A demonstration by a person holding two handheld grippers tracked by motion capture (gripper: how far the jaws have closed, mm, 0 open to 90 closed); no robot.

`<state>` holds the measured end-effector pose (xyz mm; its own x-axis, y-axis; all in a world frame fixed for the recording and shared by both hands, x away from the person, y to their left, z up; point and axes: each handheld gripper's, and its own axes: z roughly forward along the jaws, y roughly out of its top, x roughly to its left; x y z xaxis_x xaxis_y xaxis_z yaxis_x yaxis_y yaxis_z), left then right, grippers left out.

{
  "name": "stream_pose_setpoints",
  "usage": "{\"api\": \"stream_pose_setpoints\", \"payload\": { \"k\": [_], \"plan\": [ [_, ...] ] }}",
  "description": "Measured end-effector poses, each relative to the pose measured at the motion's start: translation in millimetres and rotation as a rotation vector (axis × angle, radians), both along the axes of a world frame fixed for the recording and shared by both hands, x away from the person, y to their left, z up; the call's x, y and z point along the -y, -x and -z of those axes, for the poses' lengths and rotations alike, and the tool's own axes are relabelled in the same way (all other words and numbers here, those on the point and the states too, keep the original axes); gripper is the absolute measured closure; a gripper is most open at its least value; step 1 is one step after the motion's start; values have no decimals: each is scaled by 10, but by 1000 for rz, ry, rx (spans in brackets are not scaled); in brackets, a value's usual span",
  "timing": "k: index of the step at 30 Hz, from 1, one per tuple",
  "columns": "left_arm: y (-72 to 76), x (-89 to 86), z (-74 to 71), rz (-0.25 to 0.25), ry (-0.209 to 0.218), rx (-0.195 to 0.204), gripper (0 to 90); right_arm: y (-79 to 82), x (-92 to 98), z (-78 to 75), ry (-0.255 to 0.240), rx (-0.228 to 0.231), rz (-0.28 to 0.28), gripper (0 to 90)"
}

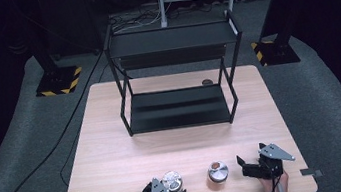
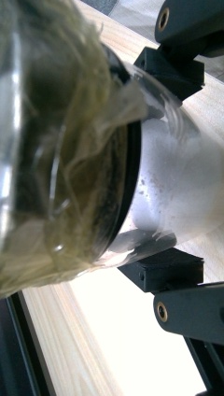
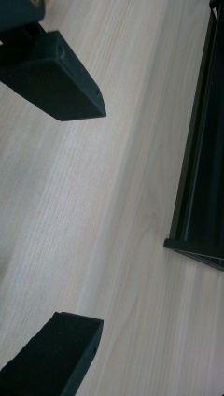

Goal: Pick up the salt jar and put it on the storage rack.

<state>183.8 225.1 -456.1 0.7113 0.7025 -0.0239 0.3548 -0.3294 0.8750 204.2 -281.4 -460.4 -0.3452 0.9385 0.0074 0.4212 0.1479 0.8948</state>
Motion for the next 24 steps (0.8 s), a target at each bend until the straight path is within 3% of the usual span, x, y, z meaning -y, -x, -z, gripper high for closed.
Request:
{"api": "stream_pose_setpoints", "payload": {
  "k": [10, 24],
  "plan": [
    [-95, -127, -119, -4, -7, -20, 307, -2, 5, 0, -2, -1, -2, 1],
    [-186, -255, -259, -35, -49, -21, 307, 0, 7, 1, -3, 0, -1, 1]
  ]
}}
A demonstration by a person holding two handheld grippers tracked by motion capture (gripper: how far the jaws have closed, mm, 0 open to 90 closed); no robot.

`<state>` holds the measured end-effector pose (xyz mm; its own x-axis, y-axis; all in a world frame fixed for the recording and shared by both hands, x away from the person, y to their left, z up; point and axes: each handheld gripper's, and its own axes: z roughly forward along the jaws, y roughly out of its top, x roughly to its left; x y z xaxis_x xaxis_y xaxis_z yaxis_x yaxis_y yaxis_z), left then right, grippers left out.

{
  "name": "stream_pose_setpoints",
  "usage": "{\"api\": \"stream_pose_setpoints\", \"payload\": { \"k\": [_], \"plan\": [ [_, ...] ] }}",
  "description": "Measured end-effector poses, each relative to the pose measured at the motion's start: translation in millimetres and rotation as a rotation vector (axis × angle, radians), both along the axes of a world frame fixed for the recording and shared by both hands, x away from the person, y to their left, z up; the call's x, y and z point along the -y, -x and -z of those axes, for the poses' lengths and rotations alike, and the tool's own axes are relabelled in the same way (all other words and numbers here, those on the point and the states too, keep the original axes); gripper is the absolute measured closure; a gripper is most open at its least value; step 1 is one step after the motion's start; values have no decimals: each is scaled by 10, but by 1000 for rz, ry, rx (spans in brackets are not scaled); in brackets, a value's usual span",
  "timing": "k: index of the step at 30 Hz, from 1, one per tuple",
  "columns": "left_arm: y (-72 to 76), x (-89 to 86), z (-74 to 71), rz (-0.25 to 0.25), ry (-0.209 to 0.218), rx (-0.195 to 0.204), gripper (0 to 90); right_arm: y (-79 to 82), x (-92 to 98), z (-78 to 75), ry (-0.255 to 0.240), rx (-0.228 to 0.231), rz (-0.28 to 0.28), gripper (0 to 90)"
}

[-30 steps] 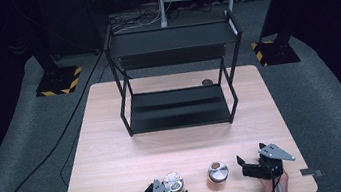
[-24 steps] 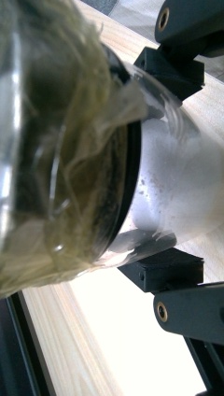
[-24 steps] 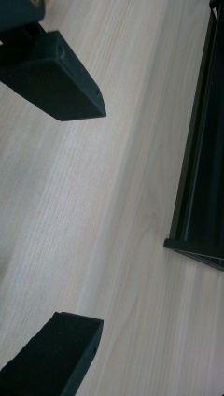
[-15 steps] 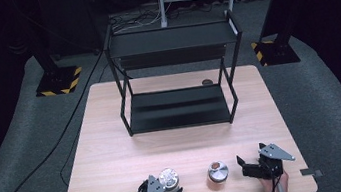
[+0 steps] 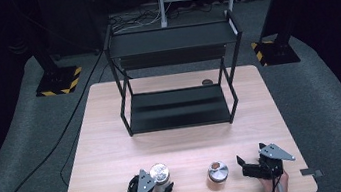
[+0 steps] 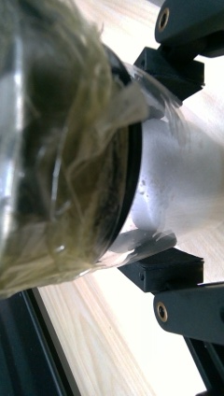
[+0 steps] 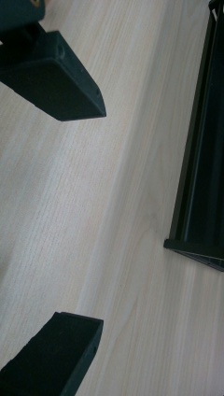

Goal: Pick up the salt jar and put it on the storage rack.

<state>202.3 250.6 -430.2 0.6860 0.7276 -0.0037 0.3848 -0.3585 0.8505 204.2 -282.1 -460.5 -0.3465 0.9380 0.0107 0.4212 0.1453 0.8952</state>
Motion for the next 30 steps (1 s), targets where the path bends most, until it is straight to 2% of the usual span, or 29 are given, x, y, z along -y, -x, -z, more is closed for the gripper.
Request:
{"api": "stream_pose_setpoints", "payload": {
  "k": [17, 30],
  "plan": [
    [-127, -170, -138, -38, -53, -13, 307, 5, -7, 2, 3, 2, 3, 1],
    [-243, -272, -257, -55, -76, -21, 307, 7, -6, 3, 1, 3, 3, 1]
  ]
}}
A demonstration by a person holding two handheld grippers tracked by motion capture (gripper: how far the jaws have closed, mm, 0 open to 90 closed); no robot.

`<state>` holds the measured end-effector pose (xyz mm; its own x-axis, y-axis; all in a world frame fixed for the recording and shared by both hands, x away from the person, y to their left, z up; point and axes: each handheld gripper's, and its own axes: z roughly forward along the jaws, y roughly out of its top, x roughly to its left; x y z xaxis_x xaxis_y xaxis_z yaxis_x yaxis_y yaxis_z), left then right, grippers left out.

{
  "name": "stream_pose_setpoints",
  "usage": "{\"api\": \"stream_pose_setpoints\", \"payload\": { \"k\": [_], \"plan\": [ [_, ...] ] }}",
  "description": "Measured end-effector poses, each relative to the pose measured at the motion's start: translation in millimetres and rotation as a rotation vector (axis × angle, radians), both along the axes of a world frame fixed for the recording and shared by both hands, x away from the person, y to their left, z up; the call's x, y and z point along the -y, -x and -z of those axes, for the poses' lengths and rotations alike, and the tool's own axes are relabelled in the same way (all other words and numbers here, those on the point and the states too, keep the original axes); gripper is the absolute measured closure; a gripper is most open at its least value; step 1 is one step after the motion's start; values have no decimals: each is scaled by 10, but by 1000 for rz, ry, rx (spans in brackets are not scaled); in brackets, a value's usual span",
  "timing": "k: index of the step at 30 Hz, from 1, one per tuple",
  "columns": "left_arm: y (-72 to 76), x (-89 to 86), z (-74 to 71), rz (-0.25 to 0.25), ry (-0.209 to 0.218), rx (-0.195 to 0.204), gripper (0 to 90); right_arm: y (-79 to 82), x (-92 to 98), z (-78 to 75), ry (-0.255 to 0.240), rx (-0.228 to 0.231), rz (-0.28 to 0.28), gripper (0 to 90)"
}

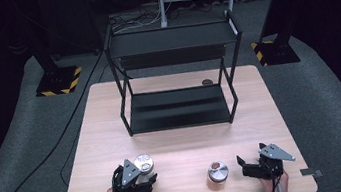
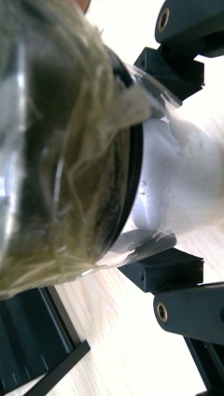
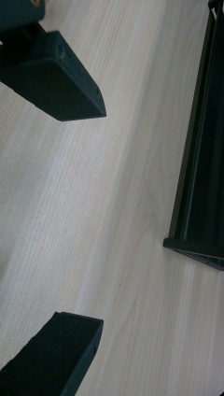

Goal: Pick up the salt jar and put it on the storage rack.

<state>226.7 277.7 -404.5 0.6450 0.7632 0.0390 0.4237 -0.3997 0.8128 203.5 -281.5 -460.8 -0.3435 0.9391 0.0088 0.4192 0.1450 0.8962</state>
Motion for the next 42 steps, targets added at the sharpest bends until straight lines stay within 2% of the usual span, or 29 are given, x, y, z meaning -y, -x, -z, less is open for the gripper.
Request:
{"api": "stream_pose_setpoints", "payload": {
  "k": [37, 42],
  "plan": [
    [-360, -48, -335, -17, -64, 8, 307, -2, 0, -1, -2, -2, 2, 1],
    [-411, -56, -372, -17, -59, 9, 307, -5, 1, -3, -1, -3, 1, 1]
  ]
}}
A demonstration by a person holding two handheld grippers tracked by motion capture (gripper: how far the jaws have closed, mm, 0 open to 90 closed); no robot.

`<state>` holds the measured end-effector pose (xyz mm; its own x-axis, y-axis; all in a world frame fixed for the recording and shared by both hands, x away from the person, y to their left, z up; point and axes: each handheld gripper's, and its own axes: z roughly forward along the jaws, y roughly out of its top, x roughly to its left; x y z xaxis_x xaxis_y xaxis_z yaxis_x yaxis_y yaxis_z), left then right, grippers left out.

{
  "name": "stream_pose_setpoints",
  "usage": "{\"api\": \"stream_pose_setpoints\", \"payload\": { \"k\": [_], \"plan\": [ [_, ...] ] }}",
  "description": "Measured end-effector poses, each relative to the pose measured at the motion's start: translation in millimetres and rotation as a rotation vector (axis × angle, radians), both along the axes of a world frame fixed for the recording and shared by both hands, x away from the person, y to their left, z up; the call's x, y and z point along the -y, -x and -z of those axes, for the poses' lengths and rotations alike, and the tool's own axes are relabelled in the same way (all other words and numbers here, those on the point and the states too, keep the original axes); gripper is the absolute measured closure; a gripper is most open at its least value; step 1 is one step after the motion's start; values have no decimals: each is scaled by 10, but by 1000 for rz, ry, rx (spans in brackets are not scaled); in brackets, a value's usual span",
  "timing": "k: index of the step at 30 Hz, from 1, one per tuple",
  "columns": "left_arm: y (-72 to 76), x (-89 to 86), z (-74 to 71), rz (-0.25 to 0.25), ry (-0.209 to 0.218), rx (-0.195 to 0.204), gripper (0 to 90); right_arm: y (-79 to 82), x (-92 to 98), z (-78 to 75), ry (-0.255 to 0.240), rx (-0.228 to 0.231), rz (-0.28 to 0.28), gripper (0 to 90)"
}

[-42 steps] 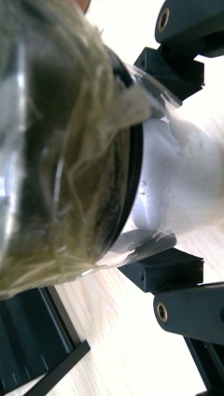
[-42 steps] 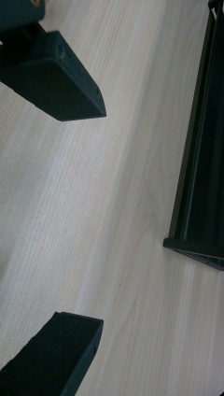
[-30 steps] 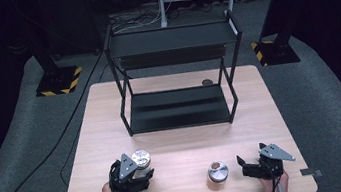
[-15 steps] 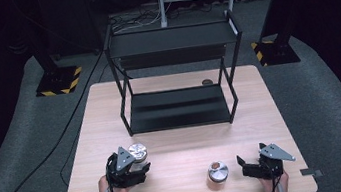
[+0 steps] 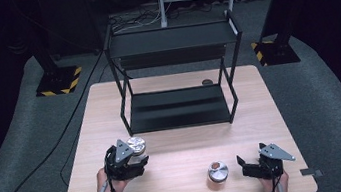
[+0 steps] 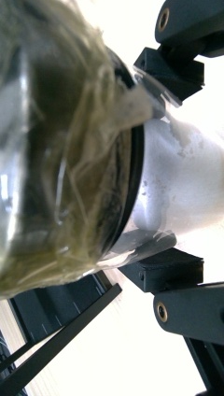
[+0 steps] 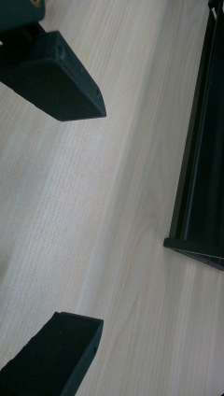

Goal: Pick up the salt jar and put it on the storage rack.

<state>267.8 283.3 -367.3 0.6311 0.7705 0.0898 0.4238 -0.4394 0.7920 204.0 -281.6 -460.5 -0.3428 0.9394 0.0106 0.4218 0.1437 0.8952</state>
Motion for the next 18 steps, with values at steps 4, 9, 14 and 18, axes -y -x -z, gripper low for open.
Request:
{"api": "stream_pose_setpoints", "payload": {
  "k": [4, 9, 14, 18],
  "plan": [
    [-26, 1, -15, 2, 2, 0, 307, -2, 1, -1, -1, -1, 0, 1],
    [-79, 0, -60, 6, -2, 3, 307, -4, 1, -1, 0, -2, -1, 1],
    [-140, 0, -117, 14, -18, 3, 307, -4, -1, -2, 1, -2, 0, 1],
    [-185, -1, -146, 12, -19, 3, 307, -6, -2, -5, 2, -4, 0, 1]
  ]
}}
